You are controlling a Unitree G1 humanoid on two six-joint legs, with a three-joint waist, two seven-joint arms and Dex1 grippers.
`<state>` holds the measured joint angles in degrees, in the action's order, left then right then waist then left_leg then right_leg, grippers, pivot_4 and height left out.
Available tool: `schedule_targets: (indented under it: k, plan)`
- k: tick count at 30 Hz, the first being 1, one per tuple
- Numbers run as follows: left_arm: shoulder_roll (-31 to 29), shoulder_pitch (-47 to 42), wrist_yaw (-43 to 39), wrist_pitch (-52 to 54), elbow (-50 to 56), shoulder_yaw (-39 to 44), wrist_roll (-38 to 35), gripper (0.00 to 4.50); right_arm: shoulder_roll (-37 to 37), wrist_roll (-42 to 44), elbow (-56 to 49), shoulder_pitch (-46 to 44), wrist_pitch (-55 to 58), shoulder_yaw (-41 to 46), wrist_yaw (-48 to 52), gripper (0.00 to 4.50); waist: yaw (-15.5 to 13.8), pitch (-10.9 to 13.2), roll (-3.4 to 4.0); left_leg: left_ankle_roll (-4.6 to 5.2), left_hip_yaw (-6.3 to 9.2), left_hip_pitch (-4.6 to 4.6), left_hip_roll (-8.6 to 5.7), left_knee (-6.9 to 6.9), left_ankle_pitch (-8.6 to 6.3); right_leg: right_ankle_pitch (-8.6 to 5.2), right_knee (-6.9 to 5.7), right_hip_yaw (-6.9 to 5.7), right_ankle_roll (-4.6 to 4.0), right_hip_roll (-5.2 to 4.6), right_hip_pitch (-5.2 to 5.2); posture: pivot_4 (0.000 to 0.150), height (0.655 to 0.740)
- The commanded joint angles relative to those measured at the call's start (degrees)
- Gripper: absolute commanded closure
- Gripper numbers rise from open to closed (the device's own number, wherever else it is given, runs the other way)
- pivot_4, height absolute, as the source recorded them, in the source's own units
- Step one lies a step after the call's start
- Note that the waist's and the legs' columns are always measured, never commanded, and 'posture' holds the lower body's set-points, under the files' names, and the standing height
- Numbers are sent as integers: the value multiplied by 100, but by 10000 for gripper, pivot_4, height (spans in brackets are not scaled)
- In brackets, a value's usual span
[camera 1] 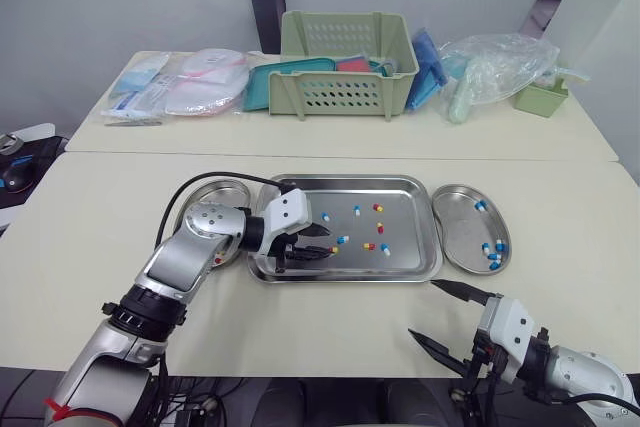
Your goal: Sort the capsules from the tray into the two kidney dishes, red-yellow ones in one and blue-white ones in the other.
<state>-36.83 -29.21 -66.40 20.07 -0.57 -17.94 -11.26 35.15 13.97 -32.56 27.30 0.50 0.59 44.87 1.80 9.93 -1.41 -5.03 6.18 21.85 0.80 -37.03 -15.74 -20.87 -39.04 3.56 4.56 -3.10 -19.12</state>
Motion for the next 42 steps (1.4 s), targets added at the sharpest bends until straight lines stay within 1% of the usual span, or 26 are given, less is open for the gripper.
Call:
schedule_targets:
  k: [1,9,17,20,21,22,23,24,25,30,34,37,39,41,42]
  plan:
    - [46,-113,-6,-106,-46,-47,149,26321,11,-14,-189,22,-62,11,-36,0,0,0,0,0,0,0,0,0,0,0,0,0,0,0,0,1500,7400]
    - [266,-163,36,-260,-433,-181,488,26321,7,-21,-215,77,-72,11,-71,0,-2,0,0,0,0,0,0,-1,0,0,0,0,0,0,0,1500,7400]
    - [385,-199,38,-249,-566,-264,663,26321,2,-36,-262,138,-58,-10,-128,0,-2,0,0,0,1,0,0,-1,0,0,0,-1,0,0,1,1500,7400]
    - [391,-172,33,-265,-594,-279,735,31617,0,-47,-272,157,-53,-19,-144,0,-2,-1,0,0,1,-1,0,-1,0,0,0,-1,0,0,1,1500,7400]
    - [387,-171,17,-251,-595,-287,746,34184,-1,-48,-275,162,-47,-18,-148,0,-1,-1,0,0,1,-1,0,-1,0,0,0,0,0,0,1,1500,7400]
    - [375,-169,-21,-233,-589,-301,750,37865,-4,-46,-279,165,-39,-16,-153,0,-1,-1,0,0,1,-1,0,-1,0,0,0,0,0,0,2,1500,7400]
    - [359,-162,-74,-219,-577,-317,747,40100,-11,-42,-282,166,-27,-14,-160,0,-2,-1,0,0,1,-1,0,-2,0,0,0,0,0,0,2,1500,7400]
    - [350,-147,-99,-216,-561,-317,744,43823,-13,-43,-285,167,-25,-14,-162,0,-1,-1,1,0,1,-1,0,-1,0,0,0,-1,0,0,2,1500,7400]
    - [340,-130,-127,-220,-542,-312,739,44812,-14,-38,-287,161,-18,-10,-164,0,-1,-2,1,0,1,-2,0,-2,0,0,0,-1,0,0,2,1500,7400]
    - [314,-86,-78,-217,-455,-157,688,44812,-6,-31,-284,93,-2,-14,-156,0,-1,-2,1,0,1,-2,0,-1,0,0,0,0,0,0,3,1500,7400]
    - [217,-26,16,-48,-75,239,399,44812,6,-41,-273,-14,-15,-54,-126,0,8,-1,2,0,1,-2,0,-1,0,0,-1,0,0,0,1,1500,7400]
    - [28,72,116,223,344,675,135,44812,35,-38,-279,-80,-17,-96,-79,0,1,-1,1,0,3,0,0,-1,0,0,-1,-1,0,0,0,1500,7400]
    - [-224,256,206,584,755,1222,-185,44812,63,-34,-273,-161,-25,-161,-13,0,11,-1,1,0,3,0,1,-1,0,0,-1,0,0,-1,0,1500,7400]
    - [-555,529,362,1286,1195,1983,-609,44812,108,-5,-244,-303,-46,-254,95,0,45,0,3,0,3,0,3,1,0,0,-1,0,0,0,-3,1500,7400]
    - [-679,639,442,1512,1340,2233,-742,44812,120,11,-224,-375,-60,-282,134,0,74,1,4,0,2,-1,5,2,0,0,-2,1,0,2,-4,1500,7400]
